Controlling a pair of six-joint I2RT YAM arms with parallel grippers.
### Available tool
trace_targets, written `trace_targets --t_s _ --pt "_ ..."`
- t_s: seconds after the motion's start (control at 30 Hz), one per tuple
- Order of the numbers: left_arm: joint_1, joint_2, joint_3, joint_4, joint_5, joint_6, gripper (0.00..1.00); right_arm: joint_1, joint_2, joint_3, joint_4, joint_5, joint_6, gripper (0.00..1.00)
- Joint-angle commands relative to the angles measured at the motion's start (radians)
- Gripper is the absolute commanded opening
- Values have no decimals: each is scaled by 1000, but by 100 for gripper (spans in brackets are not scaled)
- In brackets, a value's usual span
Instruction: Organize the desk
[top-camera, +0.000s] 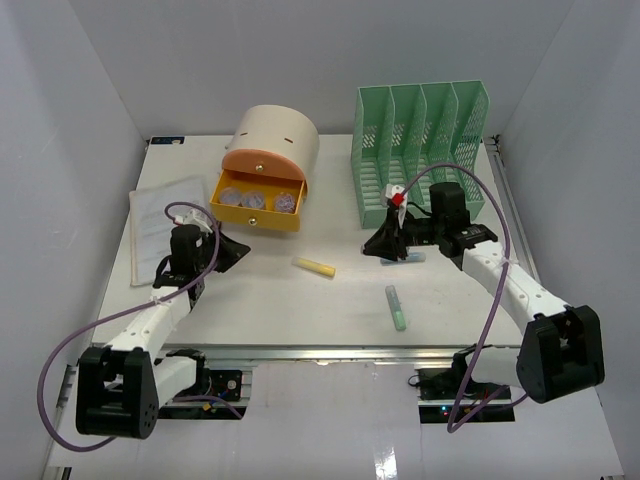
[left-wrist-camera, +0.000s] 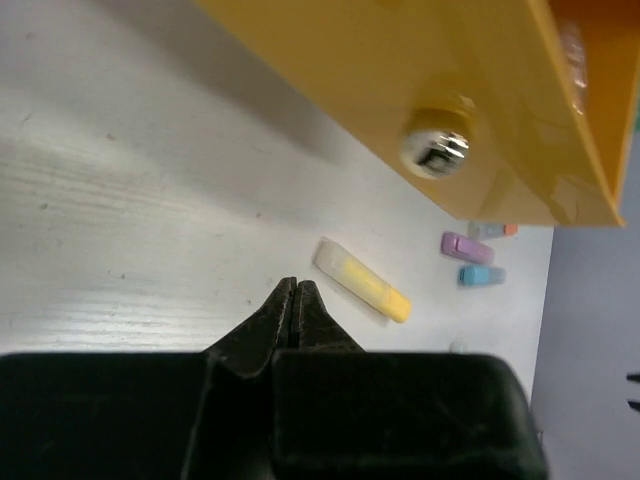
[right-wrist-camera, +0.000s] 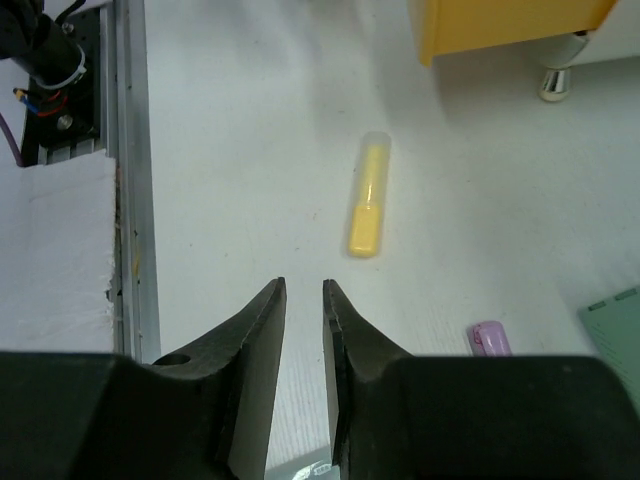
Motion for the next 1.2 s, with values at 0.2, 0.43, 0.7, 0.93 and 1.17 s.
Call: trace_targets --t_s 0.2,0.43,0.7,0.93,1.17 --pt "-49 223 191 11 -177 -309 12 -35 -87 -49 216 -57 89 32" --pt "-73 361 315 36 -224 -354 22 -44 -102 -52 216 -54 77 32" --pt "-75 457 432 44 -251 -374 40 -55 -106 -57 214 -50 69 32" --pt "-83 448 449 91 -241 -347 38 -63 -111 -58 214 -48 63 32" --pt "-84 435 438 199 -200 -267 41 -64 -109 -60 214 -49 58 32"
